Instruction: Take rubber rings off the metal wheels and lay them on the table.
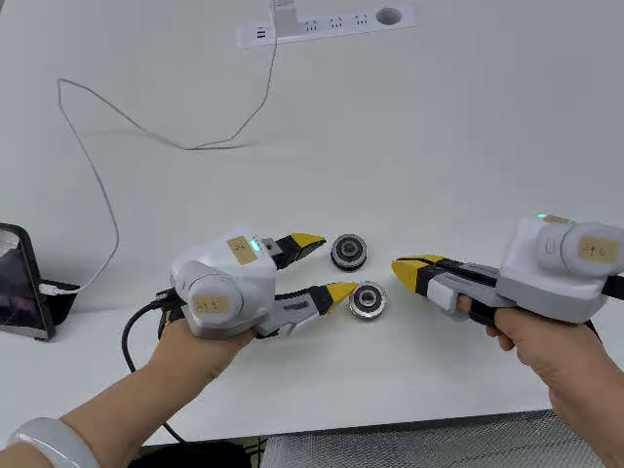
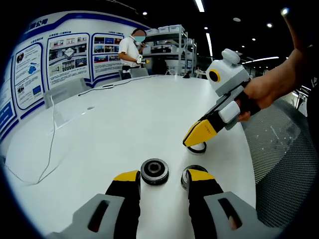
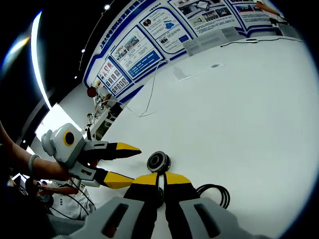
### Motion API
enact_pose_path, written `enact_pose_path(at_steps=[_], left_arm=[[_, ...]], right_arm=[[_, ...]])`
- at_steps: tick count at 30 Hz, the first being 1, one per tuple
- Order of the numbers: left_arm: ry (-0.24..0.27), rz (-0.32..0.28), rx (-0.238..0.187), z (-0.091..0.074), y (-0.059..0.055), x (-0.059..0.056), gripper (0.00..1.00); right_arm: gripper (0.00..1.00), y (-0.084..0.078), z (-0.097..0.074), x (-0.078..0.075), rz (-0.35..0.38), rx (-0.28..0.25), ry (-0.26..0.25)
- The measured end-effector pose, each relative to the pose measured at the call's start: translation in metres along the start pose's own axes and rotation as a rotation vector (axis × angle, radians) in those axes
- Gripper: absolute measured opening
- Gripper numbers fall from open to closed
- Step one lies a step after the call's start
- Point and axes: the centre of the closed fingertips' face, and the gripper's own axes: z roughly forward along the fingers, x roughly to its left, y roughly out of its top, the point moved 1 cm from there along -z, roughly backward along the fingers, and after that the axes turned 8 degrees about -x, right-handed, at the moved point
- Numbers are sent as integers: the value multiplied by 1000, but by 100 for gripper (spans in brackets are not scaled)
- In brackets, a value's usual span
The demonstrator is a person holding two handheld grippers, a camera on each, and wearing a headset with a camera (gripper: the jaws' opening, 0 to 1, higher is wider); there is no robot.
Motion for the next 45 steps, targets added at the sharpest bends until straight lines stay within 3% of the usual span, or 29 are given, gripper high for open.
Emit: enact_pose_path(at_steps=[10, 23, 45], left_arm=[[6, 16, 4, 11, 4, 6, 29], [26, 33, 57, 21, -2, 13, 17], [7, 51, 86, 29, -7, 10, 15]], right_arm=[[5, 2, 10, 2, -3, 10, 13], [5, 1, 15, 4, 7, 11, 19], [5, 1, 17, 4, 18, 6, 21]])
